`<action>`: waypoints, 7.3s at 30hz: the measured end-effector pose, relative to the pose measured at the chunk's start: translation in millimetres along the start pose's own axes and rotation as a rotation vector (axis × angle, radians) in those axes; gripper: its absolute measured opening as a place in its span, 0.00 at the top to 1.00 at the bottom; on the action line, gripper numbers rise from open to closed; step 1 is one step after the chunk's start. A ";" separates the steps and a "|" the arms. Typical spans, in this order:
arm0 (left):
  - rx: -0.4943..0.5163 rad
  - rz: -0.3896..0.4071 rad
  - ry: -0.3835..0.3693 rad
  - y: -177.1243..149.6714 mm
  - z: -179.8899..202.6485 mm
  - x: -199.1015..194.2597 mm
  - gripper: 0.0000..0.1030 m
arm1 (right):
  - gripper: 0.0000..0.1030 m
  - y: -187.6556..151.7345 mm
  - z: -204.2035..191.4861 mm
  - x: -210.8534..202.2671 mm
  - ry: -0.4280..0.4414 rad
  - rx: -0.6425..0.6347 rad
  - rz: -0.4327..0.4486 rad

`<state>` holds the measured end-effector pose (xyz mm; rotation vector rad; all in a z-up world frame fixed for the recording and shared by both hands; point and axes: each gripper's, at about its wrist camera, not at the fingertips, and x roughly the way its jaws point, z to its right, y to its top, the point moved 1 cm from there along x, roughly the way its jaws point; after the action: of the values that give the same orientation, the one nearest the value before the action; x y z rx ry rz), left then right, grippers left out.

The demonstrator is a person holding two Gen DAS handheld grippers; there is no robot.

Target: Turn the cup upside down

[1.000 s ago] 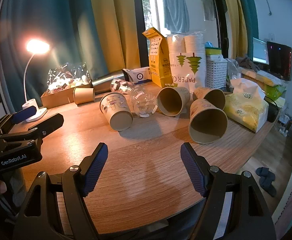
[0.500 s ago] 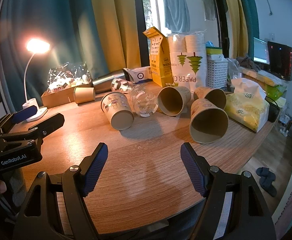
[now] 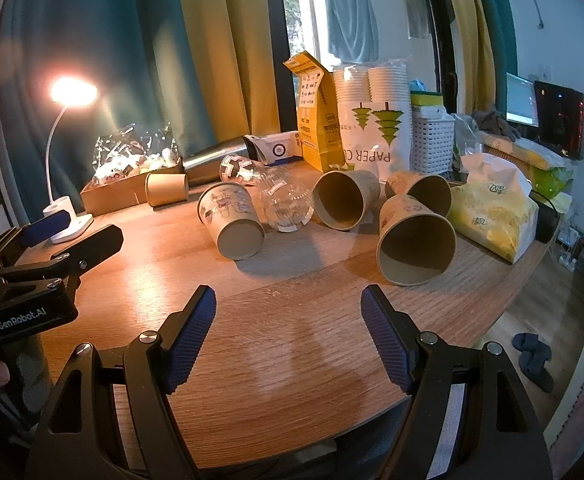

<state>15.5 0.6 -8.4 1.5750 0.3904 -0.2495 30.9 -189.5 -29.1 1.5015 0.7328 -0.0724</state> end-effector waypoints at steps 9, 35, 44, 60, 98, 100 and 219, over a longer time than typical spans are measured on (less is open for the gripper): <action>-0.001 0.002 0.000 0.1 -0.2 0.0 0.03 | 0.24 0.4 0.4 0.9 0.001 0.000 0.000; 0.005 -0.305 -0.108 68.0 -2.9 55.4 0.03 | 0.24 28.0 24.7 45.3 0.189 -0.067 -0.016; 0.050 -0.445 -0.067 123.0 -14.8 149.6 0.03 | 0.24 34.6 41.2 76.1 0.283 -0.051 -0.079; 0.717 -0.744 -0.032 154.8 31.2 327.7 0.03 | 0.24 50.8 24.4 106.9 0.407 -0.062 -0.159; 1.023 -0.580 -0.018 133.9 3.3 309.7 0.50 | 0.24 51.7 15.9 95.3 0.359 0.026 -0.112; 0.965 -0.490 -0.020 144.6 6.1 273.7 0.50 | 0.24 51.4 14.7 87.5 0.359 0.031 -0.094; -0.061 0.105 -0.060 13.0 -20.5 -23.7 0.01 | 0.30 16.8 -16.4 4.9 0.045 -0.008 -0.039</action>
<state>-2.7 18.7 13.8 1.5196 0.2660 -0.2017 36.3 -170.8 -15.2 1.4848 0.7978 -0.0658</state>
